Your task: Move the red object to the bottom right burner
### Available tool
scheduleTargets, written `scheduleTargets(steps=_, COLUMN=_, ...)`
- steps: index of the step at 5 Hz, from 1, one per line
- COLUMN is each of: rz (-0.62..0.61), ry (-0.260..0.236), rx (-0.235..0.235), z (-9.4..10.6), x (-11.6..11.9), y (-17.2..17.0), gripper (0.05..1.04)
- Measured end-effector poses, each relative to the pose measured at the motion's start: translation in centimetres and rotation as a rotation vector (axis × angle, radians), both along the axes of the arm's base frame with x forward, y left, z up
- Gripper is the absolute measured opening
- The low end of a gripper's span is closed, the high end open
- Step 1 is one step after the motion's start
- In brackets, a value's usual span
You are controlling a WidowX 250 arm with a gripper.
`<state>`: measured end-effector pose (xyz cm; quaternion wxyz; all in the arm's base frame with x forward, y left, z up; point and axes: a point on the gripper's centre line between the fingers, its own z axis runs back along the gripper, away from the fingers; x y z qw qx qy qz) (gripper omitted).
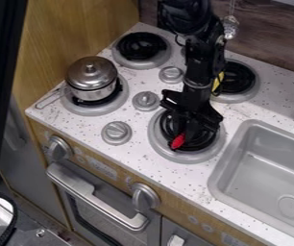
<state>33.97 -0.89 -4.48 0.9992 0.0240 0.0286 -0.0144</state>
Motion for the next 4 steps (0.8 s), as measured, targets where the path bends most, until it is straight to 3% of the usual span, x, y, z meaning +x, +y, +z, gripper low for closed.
scheduleTargets(steps=2, rz=-0.040, ry=0.011, rx=-0.011, z=0.9, x=-0.5, y=-0.9, gripper=0.955)
scheduleTargets(steps=3, rz=-0.054, ry=-0.058, rx=-0.015, z=3.9, x=-0.5, y=-1.4, gripper=0.995)
scheduleTargets(steps=4, rz=-0.050, ry=-0.092, rx=-0.031, z=5.4, x=-0.8, y=-1.8, gripper=0.995)
